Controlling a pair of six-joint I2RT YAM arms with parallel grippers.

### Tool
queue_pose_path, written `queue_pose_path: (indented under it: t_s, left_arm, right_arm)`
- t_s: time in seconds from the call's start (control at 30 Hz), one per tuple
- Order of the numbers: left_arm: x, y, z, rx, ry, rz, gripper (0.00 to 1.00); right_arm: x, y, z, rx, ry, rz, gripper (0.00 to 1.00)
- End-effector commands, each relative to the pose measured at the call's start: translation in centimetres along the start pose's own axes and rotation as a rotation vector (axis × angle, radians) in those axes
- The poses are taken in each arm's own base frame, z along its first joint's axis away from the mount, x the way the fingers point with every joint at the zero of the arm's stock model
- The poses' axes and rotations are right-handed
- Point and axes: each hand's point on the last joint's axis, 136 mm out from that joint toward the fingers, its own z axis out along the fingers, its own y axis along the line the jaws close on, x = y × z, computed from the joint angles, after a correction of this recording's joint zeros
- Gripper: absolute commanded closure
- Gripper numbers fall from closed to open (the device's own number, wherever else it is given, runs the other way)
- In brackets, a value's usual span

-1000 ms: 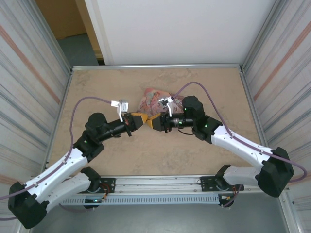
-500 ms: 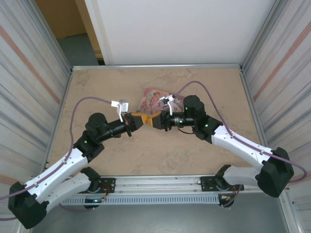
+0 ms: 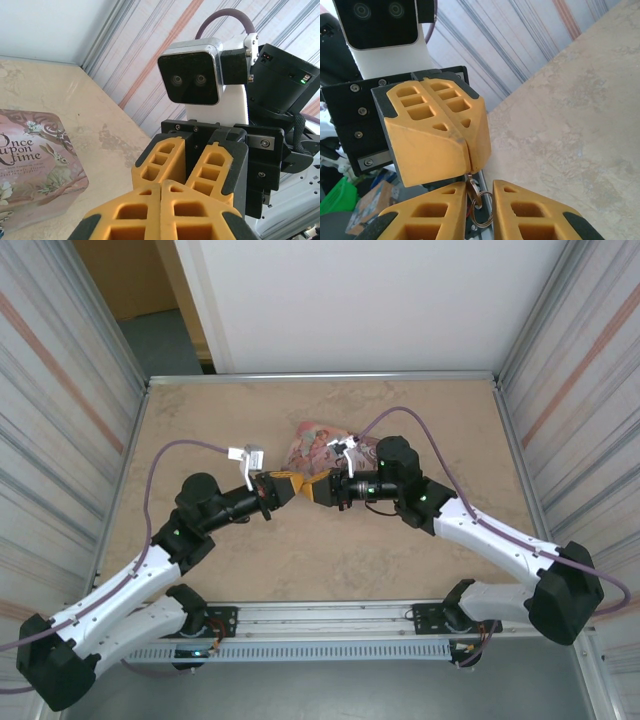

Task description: Unlock the padlock with the key

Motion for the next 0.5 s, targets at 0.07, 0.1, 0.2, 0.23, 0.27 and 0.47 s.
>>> queue_pose_path:
  t_s: [0.07, 0.1, 0.2, 0.23, 0.27, 0.47]
  left_arm:
    - [-0.7, -0.7, -0.3, 0.025, -0.039, 0.013, 1.00]
    - [-0.7, -0.7, -0.3, 0.024, -0.040, 0.014, 1.00]
    - [-0.8, -0.6, -0.4, 0.018, -0.047, 0.015, 1.00]
    - [-0.9, -0.7, -0.4, 0.018, -0.051, 0.017, 1.00]
    - [-1.0, -0.7, -0.4, 0.016, -0.055, 0.017, 1.00]
    - [-1.0, -0.6, -0.6, 0.009, -0.060, 0.018, 1.00]
  right_arm:
    - [0.2, -0.2, 0.1, 0.002, -0.001, 0.018, 0.88]
    - [0.2, -0.3, 0.1, 0.007, -0.001, 0.018, 0.90]
    - [0.3, -0.4, 0.0, 0.014, 0.003, 0.019, 0.95]
    - [0.3, -0.5, -0.1, 0.017, 0.002, 0.020, 0.97]
    - [0.4, -0.5, -0.2, 0.020, 0.003, 0.022, 0.99]
    - [0.1, -1.1, -1.0, 0.056, -0.007, 0.019, 1.00]
